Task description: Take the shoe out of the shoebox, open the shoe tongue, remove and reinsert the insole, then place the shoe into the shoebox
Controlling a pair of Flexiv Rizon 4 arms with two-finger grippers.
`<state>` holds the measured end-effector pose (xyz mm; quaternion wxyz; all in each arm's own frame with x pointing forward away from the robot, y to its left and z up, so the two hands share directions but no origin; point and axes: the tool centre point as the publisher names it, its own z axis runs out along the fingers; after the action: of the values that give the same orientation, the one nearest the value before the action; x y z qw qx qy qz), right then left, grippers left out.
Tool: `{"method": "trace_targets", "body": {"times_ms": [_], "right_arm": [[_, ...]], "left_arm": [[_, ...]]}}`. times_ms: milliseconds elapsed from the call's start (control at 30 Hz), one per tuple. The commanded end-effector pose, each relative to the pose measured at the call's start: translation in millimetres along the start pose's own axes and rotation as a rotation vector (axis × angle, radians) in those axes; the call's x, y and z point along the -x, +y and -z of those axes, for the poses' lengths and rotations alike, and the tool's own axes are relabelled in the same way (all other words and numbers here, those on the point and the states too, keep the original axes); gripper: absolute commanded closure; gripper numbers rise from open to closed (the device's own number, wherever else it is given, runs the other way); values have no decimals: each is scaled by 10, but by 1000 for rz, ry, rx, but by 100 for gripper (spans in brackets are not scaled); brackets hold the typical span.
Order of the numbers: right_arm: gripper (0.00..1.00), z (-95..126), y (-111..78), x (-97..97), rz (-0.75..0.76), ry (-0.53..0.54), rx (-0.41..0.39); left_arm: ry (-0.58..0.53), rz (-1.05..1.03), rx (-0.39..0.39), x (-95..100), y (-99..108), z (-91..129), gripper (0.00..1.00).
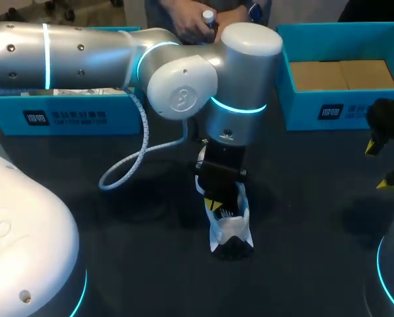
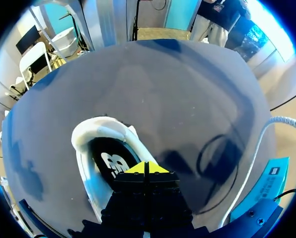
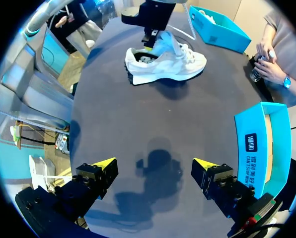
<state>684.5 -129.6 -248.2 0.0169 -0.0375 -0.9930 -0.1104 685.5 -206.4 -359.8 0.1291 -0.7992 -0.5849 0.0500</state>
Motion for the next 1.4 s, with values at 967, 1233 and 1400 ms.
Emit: {"method": "trace_targets", "body": {"times_ms": [967, 1233, 1400], "right_arm": [[0, -5, 1, -9, 0, -2, -3], [0, -5, 1, -9, 0, -2, -3], [0, -5, 1, -9, 0, -2, -3]], "left_arm": [[-89, 95, 62, 135, 73, -148, 100], [-113, 84, 46, 240, -98, -202, 100], [-81, 113, 58, 347, -39, -478, 100]]}}
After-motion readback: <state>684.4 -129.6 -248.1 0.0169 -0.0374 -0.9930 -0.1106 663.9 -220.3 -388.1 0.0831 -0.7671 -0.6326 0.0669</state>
